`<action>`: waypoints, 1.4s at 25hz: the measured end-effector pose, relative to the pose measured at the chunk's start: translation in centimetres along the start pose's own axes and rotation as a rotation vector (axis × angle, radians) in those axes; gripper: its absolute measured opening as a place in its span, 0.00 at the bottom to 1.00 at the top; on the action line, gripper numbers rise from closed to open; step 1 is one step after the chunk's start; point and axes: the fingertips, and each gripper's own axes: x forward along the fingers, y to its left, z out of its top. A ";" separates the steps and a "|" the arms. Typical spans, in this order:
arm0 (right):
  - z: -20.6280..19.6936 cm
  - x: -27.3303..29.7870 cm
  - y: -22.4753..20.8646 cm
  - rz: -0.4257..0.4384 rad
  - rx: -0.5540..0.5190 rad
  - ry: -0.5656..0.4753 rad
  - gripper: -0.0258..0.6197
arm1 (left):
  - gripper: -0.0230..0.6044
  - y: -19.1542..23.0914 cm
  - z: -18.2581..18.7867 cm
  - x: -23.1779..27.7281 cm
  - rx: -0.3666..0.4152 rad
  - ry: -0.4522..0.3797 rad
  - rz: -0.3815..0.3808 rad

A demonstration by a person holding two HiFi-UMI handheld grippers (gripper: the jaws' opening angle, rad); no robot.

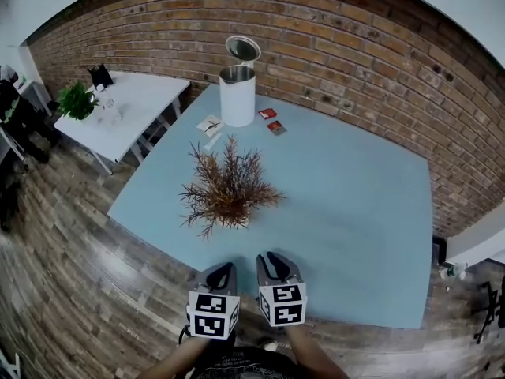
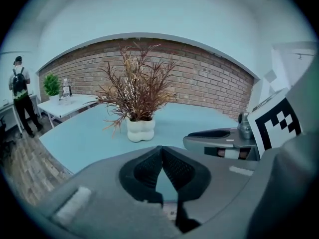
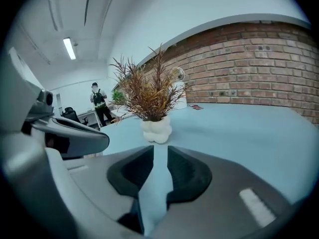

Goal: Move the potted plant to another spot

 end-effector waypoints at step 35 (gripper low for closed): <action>-4.2 -14.4 -3.8 -0.052 0.075 -0.080 0.05 | 0.04 -15.7 -3.3 -2.4 0.109 -0.022 -0.152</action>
